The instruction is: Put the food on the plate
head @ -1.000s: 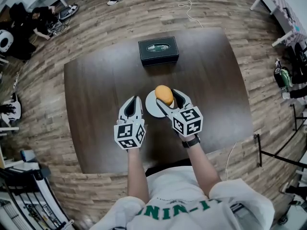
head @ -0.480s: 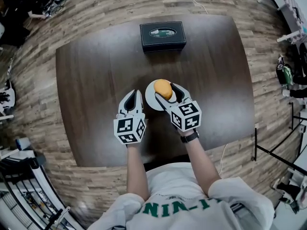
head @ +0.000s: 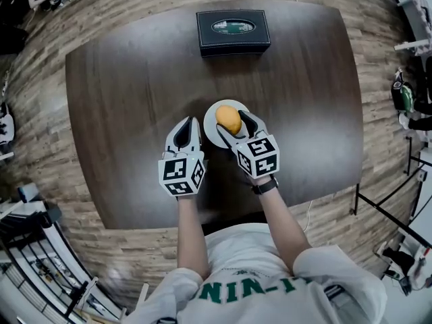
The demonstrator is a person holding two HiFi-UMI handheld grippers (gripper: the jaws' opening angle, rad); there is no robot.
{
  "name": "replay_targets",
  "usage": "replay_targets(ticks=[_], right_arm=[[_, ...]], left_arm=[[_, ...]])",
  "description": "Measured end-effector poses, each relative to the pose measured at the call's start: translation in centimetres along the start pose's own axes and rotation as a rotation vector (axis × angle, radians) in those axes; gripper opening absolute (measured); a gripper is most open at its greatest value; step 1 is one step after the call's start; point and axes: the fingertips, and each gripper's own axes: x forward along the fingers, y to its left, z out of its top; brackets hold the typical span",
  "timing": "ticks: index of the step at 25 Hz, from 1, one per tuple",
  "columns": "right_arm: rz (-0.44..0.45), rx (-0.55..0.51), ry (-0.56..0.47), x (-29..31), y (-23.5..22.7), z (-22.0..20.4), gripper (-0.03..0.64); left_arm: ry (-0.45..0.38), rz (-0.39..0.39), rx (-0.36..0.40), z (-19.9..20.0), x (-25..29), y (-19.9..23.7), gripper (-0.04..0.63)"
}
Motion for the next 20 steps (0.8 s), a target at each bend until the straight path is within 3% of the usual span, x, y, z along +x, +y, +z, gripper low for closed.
replay_targets(ticks=[10, 20], right_arm=[[-0.011, -0.097, 0.035, 0.8, 0.5, -1.2, 0.334], [-0.014, -0.088, 0.026, 0.7, 1.1, -1.8, 0.515]], left_arm=[[0.032, 0.003, -0.023, -1.6, 0.1, 0.8, 0.011], [0.017, 0.016, -0.017, -0.9, -1.2, 1.0, 0.011]])
